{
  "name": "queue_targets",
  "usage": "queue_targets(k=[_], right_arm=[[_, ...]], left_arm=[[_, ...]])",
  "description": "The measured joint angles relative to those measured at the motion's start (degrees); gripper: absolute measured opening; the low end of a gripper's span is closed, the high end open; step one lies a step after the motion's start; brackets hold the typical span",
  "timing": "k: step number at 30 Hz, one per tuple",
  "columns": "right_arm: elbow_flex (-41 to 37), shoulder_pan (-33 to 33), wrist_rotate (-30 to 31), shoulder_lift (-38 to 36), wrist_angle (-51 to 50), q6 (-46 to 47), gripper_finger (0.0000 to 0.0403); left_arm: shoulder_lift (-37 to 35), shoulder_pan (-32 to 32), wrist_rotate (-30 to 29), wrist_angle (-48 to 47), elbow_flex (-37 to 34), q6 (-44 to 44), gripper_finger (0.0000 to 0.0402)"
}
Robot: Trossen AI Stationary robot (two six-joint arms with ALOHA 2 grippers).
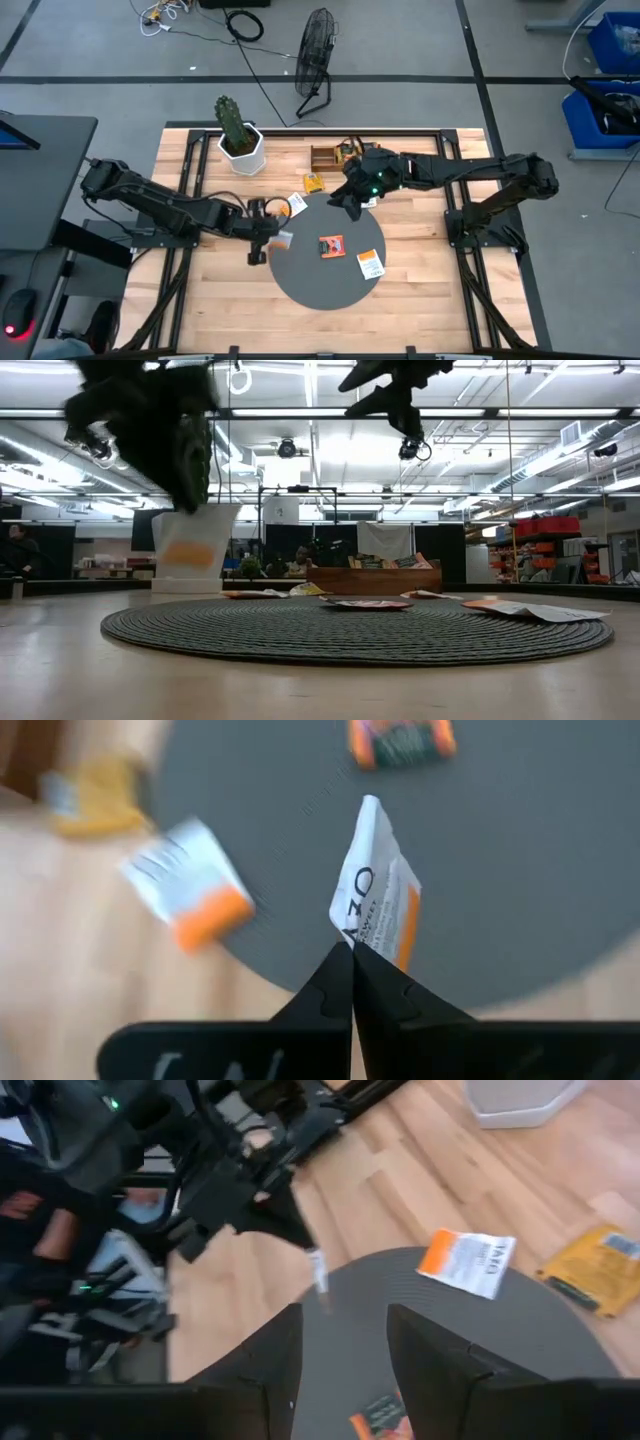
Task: Pick & Place Tea
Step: Put the white tea bag into the left section of the wooden organizer
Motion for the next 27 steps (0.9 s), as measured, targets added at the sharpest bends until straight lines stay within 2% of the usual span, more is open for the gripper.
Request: queue_targets(k=[3,5,12,19,22,27], right_arm=[[1.5,-3.1,-6.2,0.0,-0.8,0.0,0.0155],[3.1,-5.1,-8.3,0.0,-2.6,-0.3,0.0155],[9.9,-9.0,-7.6,0.0,-10.3,-5.8,0.0155],[14.3,-8.8,-7.6,-0.1,-14.3,-9.1,0.0155],[14.4,-7.7,-6.4,-0.9,-16.5,-9.6,0.0155],[14.2,-4.6,-0.3,-1.2,-21.7,-11.0,0.0155]], left_arm=[[0.0,1.5,-3.3,-1.5,3.7,4.2,0.0001],[0.0,2.7,-5.6,-1.6,5.8,6.2,0.0001],[0.0,9.0,-13.1,2.6,10.9,8.6,0.0001],[1.5,18.7,-10.4,17.7,11.2,16.7,0.0001],[3.4,23.1,-7.7,20.4,11.2,19.4,0.0001],[8.8,28.3,-3.6,21.6,11.9,24.4,0.0001]])
